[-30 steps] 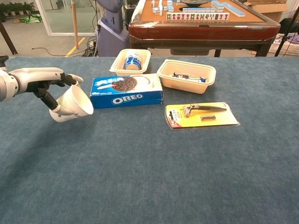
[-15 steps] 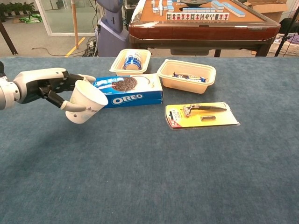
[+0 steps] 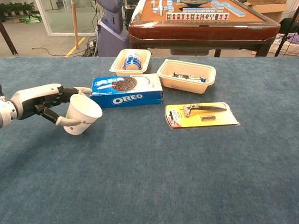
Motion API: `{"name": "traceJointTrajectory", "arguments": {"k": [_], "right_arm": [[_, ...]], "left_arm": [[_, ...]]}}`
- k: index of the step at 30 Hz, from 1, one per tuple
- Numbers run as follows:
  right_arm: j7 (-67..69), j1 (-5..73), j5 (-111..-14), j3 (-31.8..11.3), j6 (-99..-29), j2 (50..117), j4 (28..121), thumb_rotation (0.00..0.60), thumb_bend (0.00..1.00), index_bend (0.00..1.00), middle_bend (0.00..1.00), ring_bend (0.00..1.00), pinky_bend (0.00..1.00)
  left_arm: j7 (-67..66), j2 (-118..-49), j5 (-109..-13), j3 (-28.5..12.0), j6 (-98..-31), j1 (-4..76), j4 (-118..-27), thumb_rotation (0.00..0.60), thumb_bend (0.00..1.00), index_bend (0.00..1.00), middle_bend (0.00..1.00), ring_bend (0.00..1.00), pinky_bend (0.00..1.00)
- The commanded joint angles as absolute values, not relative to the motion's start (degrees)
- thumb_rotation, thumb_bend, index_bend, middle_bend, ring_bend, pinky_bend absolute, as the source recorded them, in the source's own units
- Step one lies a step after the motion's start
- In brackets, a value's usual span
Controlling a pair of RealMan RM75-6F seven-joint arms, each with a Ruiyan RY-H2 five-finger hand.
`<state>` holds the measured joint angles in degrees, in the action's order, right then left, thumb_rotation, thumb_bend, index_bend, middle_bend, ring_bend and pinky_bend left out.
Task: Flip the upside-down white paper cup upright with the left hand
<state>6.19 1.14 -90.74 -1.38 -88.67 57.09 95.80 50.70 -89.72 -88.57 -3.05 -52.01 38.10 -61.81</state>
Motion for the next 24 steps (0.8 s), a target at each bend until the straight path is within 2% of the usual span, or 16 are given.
{"name": "traceJointTrajectory", "arguments": {"k": [1, 12, 18, 24], "right_arm": [[6.1, 1.1, -90.7, -1.4, -88.8, 57.0, 95.9, 0.6, 0.15, 0.24, 0.31, 0.15, 0.22], [5.8, 0.8, -91.0, -1.4, -89.2, 56.9, 96.2, 0.6, 0.15, 0.24, 0.31, 0.15, 0.22], [5.9, 0.8, -91.0, -1.5, -89.2, 56.9, 96.1, 0.6, 0.15, 0.24, 0.31, 0.15, 0.22], [5.9, 1.2, -91.0, -1.6, -88.8, 56.8, 96.1, 0.6, 0.15, 0.24, 0.31, 0.15, 0.22]], "left_arm": [[51.2, -90.3, -89.0, -2.1, -53.0, 37.6, -60.4, 0.6, 0.22, 0.29, 0.0, 0.0, 0.0], [50.1, -88.1, -88.8, -0.7, -54.7, 36.6, -60.8, 0.6, 0.22, 0.01, 0.0, 0.0, 0.0], [47.7, -84.3, -89.3, -0.2, -56.4, 36.1, -64.8, 0.6, 0.22, 0.0, 0.0, 0.0, 0.0], [42.1, -77.5, -87.7, -0.8, -57.8, 35.1, -73.8, 0.6, 0.22, 0.0, 0.0, 0.0, 0.0]]}}
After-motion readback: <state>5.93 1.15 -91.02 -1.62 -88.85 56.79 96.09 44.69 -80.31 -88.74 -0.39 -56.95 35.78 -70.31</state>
